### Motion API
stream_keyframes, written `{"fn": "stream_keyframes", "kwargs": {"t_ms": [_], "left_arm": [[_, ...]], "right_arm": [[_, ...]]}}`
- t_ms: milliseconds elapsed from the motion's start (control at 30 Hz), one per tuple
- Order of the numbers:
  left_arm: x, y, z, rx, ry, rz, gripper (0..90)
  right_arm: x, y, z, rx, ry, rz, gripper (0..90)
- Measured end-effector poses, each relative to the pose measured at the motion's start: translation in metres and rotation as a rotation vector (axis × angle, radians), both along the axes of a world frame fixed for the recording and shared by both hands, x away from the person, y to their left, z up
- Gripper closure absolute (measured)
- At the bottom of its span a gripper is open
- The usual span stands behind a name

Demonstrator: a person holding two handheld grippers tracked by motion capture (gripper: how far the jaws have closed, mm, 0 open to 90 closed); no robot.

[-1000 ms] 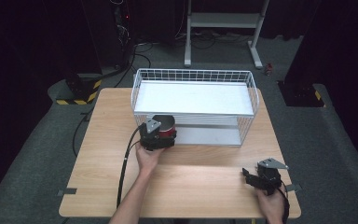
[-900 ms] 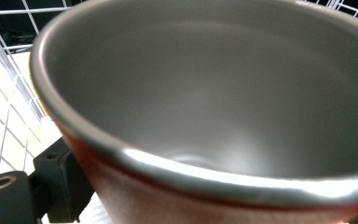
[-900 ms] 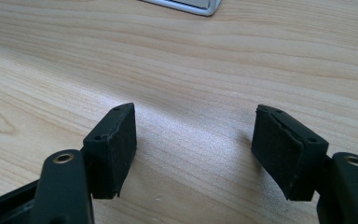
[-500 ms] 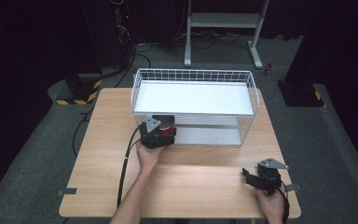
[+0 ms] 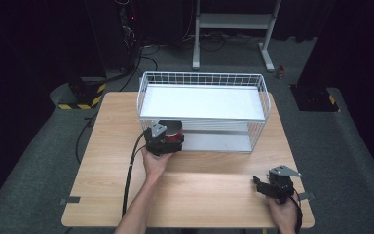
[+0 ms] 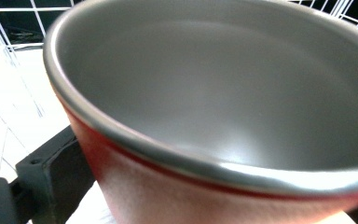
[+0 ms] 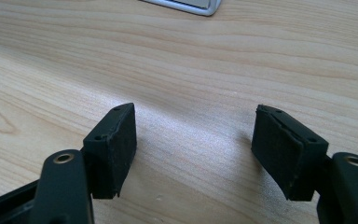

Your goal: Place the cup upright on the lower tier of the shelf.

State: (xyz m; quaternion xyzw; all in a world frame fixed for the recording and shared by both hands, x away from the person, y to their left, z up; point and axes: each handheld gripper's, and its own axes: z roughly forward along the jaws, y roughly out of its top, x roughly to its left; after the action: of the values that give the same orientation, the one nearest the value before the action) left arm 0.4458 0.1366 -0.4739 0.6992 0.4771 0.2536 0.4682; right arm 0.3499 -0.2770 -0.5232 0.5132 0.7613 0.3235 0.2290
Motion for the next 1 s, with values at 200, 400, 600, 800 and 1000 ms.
{"fn": "stream_keyframes", "kwargs": {"t_ms": [200, 400, 600, 800, 1000], "left_arm": [[-0.004, 0.003, 0.003, 0.001, 0.011, -0.02, 0.1], [-0.012, 0.008, 0.005, 0.039, 0.028, -0.023, 0.7], [-0.023, 0.017, 0.0, 0.037, 0.033, -0.013, 6.4], [-0.032, 0.02, -0.009, 0.074, 0.036, -0.016, 14.0], [-0.032, 0.015, -0.018, 0.092, 0.07, 0.003, 22.3]], "right_arm": [[0.0, 0.0, 0.0, 0.0, 0.0, 0.001, 30.7], [0.0, 0.0, 0.0, 0.001, 0.001, 0.001, 30.7], [0.0, 0.0, 0.0, 0.0, 0.0, 0.002, 30.7], [0.0, 0.0, 0.0, 0.0, 0.0, 0.002, 30.7], [0.0, 0.0, 0.0, 0.0, 0.0, 0.002, 30.7]]}}
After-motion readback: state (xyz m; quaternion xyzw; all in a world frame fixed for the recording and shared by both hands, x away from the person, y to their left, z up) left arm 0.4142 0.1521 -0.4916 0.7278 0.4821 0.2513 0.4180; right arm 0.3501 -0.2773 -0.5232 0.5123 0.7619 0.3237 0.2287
